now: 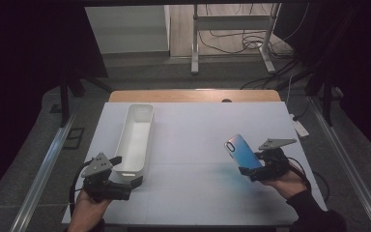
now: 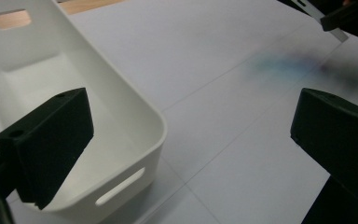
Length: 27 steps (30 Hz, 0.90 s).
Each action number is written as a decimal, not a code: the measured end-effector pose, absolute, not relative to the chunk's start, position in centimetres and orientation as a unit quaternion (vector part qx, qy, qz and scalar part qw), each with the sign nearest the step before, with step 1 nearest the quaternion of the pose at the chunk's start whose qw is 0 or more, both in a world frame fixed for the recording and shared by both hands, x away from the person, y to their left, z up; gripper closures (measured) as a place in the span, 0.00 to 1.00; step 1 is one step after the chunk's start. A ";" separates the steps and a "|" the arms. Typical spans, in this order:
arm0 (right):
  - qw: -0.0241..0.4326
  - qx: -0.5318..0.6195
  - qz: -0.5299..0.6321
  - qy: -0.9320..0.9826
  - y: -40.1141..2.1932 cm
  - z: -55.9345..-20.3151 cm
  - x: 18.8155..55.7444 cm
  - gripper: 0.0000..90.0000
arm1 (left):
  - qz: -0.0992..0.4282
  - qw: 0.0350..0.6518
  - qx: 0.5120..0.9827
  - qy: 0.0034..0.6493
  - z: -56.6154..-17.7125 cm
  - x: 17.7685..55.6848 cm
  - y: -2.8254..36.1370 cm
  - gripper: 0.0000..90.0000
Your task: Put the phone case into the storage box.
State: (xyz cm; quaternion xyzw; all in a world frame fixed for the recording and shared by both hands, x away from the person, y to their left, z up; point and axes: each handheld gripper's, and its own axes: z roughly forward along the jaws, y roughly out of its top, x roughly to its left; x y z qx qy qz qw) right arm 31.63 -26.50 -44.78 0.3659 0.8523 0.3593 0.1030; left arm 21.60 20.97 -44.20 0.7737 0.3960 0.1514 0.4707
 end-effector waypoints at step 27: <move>0.093 0.316 0.423 0.844 -25.1 -43.2 31.1 0.19 | 0.088 0.522 0.787 0.317 -43.7 25.0 16.2 0.00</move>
